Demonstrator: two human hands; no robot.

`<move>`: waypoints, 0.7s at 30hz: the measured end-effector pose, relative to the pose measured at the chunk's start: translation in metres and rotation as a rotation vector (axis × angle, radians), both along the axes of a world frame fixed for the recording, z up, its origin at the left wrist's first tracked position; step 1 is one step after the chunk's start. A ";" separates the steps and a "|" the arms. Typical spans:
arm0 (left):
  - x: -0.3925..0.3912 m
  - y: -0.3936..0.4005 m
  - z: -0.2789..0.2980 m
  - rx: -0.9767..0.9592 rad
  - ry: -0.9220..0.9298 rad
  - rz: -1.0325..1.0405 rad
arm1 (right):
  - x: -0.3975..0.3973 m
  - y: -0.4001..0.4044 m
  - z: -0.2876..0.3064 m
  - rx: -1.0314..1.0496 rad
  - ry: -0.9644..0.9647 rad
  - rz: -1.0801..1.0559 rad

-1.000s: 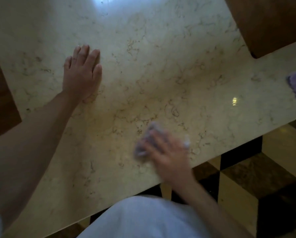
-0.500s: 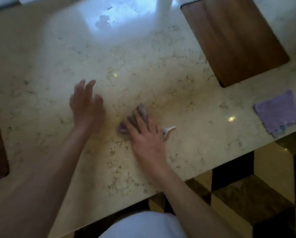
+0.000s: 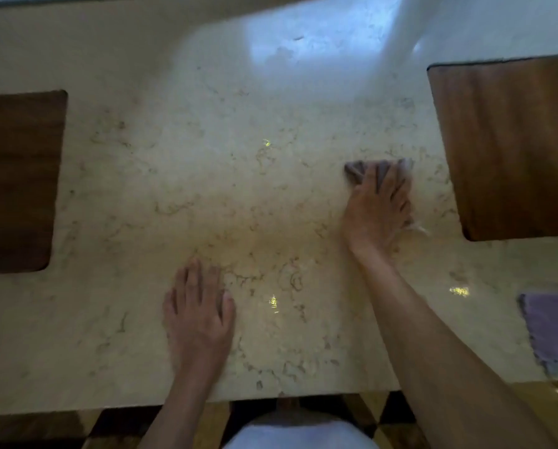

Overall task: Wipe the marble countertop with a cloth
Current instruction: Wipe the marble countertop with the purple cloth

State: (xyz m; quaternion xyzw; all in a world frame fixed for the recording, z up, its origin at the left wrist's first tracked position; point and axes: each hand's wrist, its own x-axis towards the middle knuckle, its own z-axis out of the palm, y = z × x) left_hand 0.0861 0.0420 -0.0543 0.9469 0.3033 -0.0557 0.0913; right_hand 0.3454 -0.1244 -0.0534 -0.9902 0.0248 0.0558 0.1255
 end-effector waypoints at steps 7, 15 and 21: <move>-0.002 0.002 -0.002 0.006 -0.083 0.007 | -0.057 0.189 0.009 0.061 0.037 1.101; -0.009 0.008 -0.004 0.017 -0.155 0.001 | -0.044 0.037 -0.004 0.069 -0.049 1.003; -0.005 0.005 -0.002 -0.048 -0.189 0.036 | 0.024 -0.073 0.010 -0.059 0.038 0.140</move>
